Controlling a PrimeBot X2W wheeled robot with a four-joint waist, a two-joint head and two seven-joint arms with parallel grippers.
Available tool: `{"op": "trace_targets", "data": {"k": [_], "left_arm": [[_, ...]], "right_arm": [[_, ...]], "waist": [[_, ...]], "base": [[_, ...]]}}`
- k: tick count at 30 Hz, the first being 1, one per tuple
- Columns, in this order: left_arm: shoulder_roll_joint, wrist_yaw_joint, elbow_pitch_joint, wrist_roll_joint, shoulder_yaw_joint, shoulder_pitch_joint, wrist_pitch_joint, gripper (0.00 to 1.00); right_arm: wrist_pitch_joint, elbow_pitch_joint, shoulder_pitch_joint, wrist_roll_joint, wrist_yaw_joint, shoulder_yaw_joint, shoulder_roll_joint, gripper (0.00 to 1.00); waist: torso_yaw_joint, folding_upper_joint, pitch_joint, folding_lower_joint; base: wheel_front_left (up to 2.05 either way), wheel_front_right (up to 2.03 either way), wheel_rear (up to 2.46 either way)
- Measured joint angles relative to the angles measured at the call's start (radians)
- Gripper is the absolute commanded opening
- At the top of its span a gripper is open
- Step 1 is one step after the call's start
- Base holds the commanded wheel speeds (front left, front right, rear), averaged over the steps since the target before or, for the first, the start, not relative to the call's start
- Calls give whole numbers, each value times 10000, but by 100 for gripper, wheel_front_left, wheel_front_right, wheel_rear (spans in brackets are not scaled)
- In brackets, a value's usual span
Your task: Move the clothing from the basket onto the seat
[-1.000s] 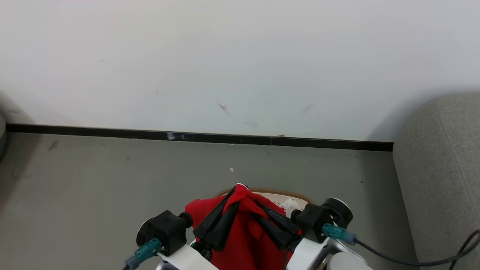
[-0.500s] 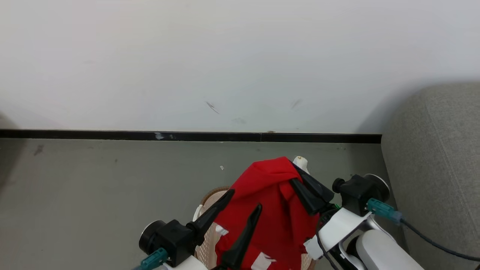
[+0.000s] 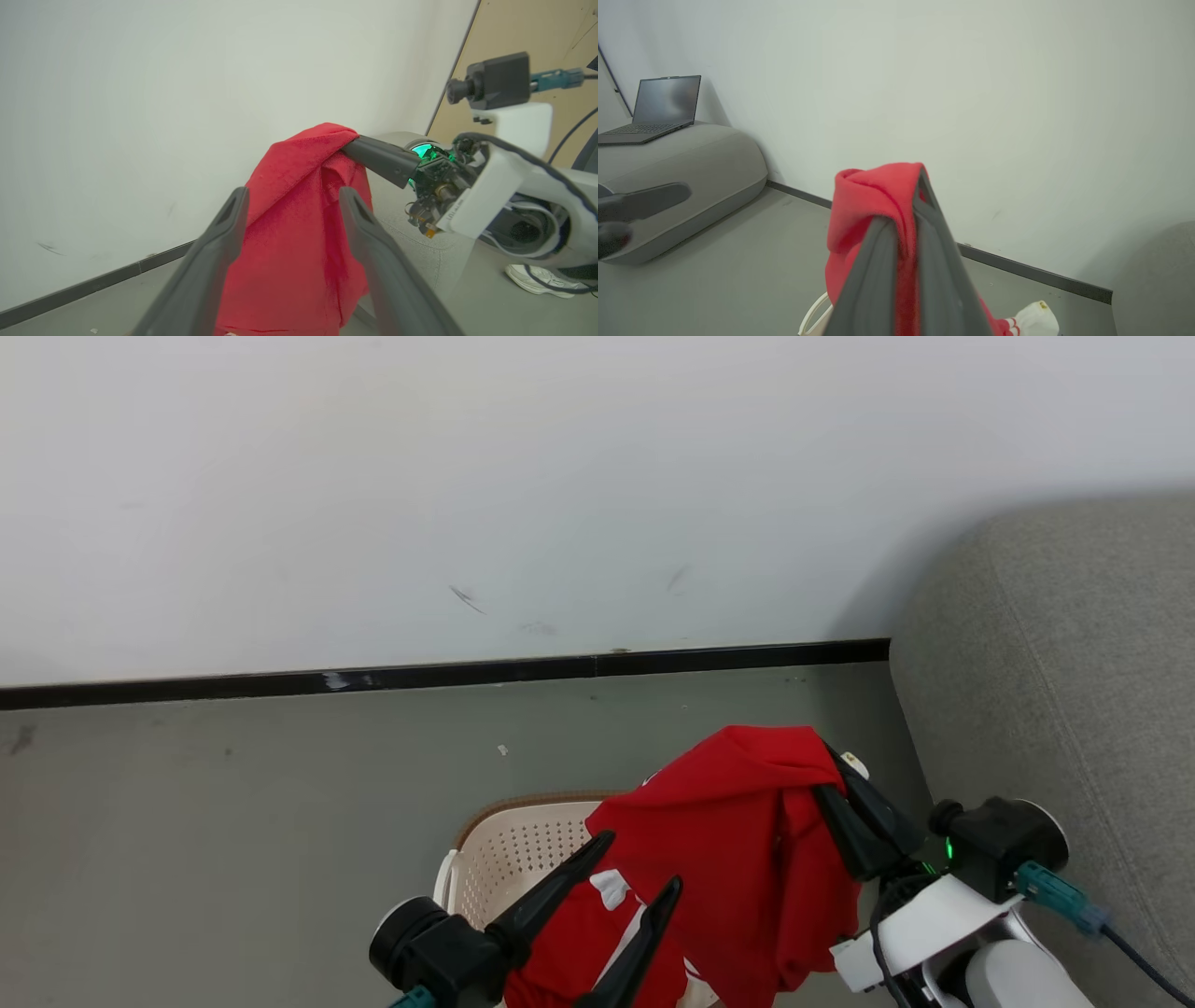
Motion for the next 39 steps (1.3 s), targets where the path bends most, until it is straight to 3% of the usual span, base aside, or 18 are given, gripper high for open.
{"op": "trace_targets", "data": {"k": [10, 28, 35, 39], "left_arm": [[161, -84, 213, 0, -359, -18, -437, 100], [167, -98, 497, -33, -617, -141, -796, 100], [249, -142, 493, -13, -604, -147, -880, 100], [293, -142, 445, 8, -558, -174, -913, 100]], "right_arm": [[0, -677, 694, -182, 0, -867, -50, 0], [0, -1281, 866, -351, 0, -1179, -422, 0], [0, -1133, 217, 493, 0, -2146, -422, 0], [-2, -512, -490, 976, 0, -2395, -738, 0]], "waist": [[-776, 0, 160, 0], [-2221, 0, 523, 0], [-2623, 0, 868, 0], [-2765, 0, 1133, 0]], "base": [[0, 0, 0], [0, 0, 0], [0, 0, 0], [0, 0, 0]]}}
